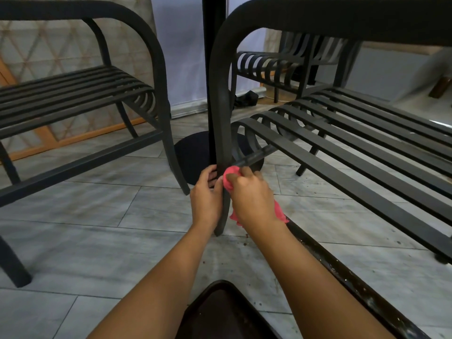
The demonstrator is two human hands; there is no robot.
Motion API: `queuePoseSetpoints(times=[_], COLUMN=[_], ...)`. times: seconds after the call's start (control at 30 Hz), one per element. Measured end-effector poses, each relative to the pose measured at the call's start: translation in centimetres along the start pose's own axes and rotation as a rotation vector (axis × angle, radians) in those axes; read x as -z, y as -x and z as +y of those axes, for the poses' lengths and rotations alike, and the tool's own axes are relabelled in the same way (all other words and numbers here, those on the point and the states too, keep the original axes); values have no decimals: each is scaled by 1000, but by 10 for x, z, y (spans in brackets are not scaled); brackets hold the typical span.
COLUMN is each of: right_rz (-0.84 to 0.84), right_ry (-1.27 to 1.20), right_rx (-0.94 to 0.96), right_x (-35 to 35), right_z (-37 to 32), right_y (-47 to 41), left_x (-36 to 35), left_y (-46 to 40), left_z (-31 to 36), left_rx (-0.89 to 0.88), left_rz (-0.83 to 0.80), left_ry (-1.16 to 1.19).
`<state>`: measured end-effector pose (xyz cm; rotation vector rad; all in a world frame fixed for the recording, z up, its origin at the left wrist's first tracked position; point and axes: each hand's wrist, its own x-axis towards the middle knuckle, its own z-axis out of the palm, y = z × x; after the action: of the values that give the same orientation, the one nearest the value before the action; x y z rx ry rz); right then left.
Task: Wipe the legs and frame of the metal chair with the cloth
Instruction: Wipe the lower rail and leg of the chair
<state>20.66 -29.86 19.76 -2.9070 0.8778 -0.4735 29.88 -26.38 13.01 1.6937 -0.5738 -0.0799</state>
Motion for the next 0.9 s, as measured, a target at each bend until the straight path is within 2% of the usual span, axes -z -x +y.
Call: queuePoseSetpoints(times=[0.9], right_rz=[-66], right_ry=[33], right_rx=[14], right_x=[15], right_z=[16], right_y=[35], left_x=[1], left_y=[-2], left_z=[10], left_rx=[86], left_rz=[-57], left_ry=[-99])
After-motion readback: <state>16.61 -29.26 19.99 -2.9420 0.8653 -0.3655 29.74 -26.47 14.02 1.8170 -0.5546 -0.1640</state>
